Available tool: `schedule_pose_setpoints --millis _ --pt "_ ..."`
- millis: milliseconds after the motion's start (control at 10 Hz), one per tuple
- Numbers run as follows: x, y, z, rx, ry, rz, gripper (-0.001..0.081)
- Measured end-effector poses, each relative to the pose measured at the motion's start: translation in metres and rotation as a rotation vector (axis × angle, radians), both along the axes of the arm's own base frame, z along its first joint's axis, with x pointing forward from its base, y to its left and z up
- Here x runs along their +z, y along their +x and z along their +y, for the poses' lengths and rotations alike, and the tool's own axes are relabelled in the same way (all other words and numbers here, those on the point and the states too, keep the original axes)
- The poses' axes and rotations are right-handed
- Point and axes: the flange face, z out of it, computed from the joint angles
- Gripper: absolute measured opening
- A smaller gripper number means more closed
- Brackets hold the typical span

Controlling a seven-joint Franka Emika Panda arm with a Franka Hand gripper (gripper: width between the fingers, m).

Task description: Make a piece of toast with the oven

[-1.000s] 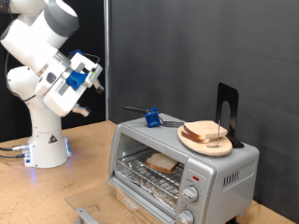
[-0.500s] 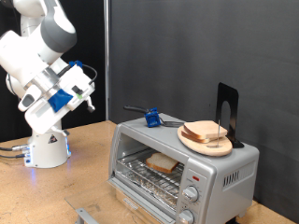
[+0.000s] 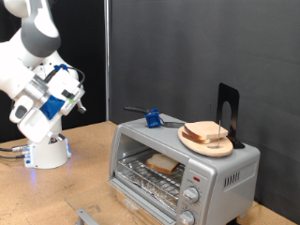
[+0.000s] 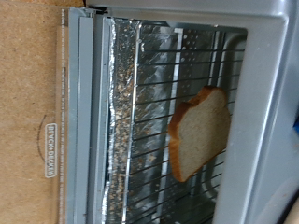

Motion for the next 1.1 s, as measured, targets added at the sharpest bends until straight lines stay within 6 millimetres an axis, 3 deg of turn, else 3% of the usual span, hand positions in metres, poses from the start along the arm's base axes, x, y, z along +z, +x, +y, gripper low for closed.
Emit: schedule_pose_setpoints --millis 400,700,1000,1100 --pt "-0.013 0.005 -0.024 -0.020 0.041 -0.066 0.0808" --pt "-0.018 0.010 -0.031 -0.023 0.041 -0.078 0.0808" --pt "-0.015 0.008 -0.041 -0.118 0.154 -0.162 0.0808" --pt "-0.024 0.008 -0.050 -0.174 0.145 -0.157 0.0808"
